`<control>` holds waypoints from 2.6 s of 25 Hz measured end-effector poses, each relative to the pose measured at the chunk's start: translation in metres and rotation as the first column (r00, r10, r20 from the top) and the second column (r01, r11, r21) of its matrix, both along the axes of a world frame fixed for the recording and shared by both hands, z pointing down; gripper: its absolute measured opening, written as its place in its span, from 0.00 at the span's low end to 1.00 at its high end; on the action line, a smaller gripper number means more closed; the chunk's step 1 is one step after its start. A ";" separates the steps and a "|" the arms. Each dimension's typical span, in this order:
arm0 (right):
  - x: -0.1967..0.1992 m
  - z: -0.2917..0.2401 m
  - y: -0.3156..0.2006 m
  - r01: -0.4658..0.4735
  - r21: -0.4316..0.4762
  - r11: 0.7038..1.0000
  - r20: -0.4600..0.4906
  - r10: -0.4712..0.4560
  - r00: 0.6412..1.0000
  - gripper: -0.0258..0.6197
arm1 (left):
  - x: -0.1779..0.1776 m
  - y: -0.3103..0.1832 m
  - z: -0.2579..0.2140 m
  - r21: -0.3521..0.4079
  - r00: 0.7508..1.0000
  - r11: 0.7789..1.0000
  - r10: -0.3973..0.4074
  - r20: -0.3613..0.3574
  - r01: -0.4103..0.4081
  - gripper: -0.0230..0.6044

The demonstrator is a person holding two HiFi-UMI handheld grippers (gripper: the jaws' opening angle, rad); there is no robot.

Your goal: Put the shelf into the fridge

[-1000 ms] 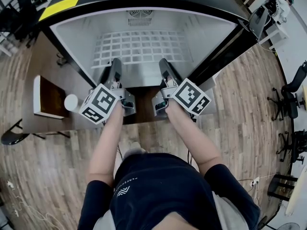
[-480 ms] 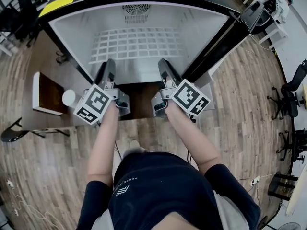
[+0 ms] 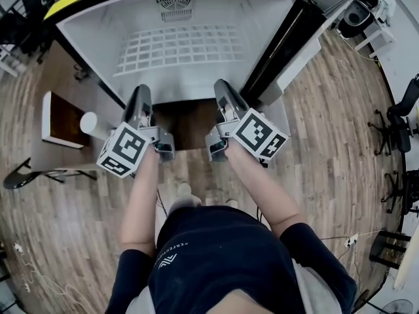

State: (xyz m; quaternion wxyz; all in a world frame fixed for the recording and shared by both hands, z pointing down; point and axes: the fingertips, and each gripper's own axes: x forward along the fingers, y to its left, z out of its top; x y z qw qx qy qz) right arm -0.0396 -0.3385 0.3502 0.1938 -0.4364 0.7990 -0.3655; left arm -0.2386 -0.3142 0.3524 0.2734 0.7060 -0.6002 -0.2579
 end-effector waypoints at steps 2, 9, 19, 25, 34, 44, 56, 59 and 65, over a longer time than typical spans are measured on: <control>0.004 -0.002 0.008 0.001 0.017 1.000 -0.027 -0.001 1.000 0.09 | 0.004 0.009 0.005 -0.015 1.000 1.000 0.006 -0.021 -0.006 0.10; 0.019 -0.011 0.032 -0.009 0.083 0.996 -0.092 0.016 0.996 0.04 | 0.012 0.042 0.001 -0.007 1.000 1.000 0.005 0.002 -0.005 0.03; 0.032 -0.009 0.062 0.022 0.110 0.994 -0.201 0.001 0.980 0.04 | 0.026 0.074 -0.008 0.004 0.993 1.000 -0.004 0.117 0.003 0.03; 0.039 -0.009 0.077 0.050 0.161 0.986 -0.307 0.002 0.952 0.04 | 0.040 0.090 -0.015 0.000 0.959 1.000 -0.009 0.285 0.010 0.03; 0.047 -0.007 0.090 0.092 0.217 0.972 -0.441 0.014 0.897 0.04 | 0.044 0.109 -0.010 -0.052 0.894 0.998 -0.006 0.448 0.033 0.03; 0.040 -0.004 0.101 0.147 0.242 0.959 -0.524 0.001 0.852 0.04 | 0.045 0.119 -0.002 -0.083 0.861 0.996 0.014 0.509 0.033 0.04; 0.029 0.001 0.102 0.178 0.232 0.956 -0.533 -0.028 0.846 0.04 | 0.038 0.124 -0.004 -0.062 0.868 0.997 -0.004 0.496 0.040 0.06; 0.029 0.003 0.103 0.182 0.229 0.956 -0.534 -0.033 0.845 0.04 | 0.038 0.125 -0.004 -0.062 0.872 0.997 -0.006 0.489 0.042 0.06; 0.026 0.005 0.104 0.189 0.228 0.955 -0.538 -0.038 0.842 0.04 | 0.035 0.127 -0.003 -0.062 0.876 0.997 -0.009 0.483 0.045 0.06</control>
